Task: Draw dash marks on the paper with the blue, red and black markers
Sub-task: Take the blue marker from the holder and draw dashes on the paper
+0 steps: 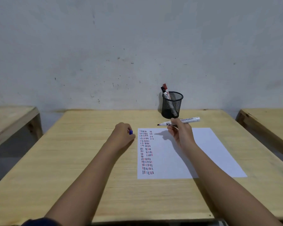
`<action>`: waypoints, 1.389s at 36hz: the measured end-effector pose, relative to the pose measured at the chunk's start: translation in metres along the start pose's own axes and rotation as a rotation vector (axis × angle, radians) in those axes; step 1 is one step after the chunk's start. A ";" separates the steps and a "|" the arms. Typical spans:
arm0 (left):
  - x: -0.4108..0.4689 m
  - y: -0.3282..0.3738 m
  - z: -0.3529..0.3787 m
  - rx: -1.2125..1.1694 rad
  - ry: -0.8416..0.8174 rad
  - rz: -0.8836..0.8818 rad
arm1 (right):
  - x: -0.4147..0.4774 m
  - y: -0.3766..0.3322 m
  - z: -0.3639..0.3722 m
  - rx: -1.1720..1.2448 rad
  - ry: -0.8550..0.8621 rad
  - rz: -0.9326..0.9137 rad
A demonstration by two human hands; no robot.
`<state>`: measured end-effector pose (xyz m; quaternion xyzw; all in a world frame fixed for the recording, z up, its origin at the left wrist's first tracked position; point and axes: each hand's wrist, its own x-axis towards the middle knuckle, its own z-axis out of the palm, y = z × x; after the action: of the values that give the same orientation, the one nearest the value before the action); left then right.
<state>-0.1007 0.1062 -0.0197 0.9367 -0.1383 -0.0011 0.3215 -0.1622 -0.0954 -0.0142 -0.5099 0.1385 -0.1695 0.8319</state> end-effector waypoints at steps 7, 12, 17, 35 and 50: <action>-0.047 0.016 0.007 -0.193 0.291 0.201 | 0.000 0.008 0.011 -0.131 -0.112 -0.082; -0.066 0.009 0.028 -0.012 -0.035 0.318 | -0.003 0.020 0.022 -0.402 -0.029 -0.131; -0.071 0.006 0.032 0.166 -0.086 0.323 | -0.015 0.029 0.033 -0.409 0.016 -0.087; -0.073 0.008 0.033 0.216 -0.116 0.284 | -0.013 0.035 0.035 -0.625 -0.089 -0.141; -0.073 0.008 0.033 0.213 -0.137 0.261 | -0.009 0.038 0.035 -0.710 -0.103 -0.182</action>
<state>-0.1758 0.0993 -0.0479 0.9374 -0.2795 -0.0087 0.2075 -0.1511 -0.0478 -0.0324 -0.7850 0.1008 -0.1584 0.5903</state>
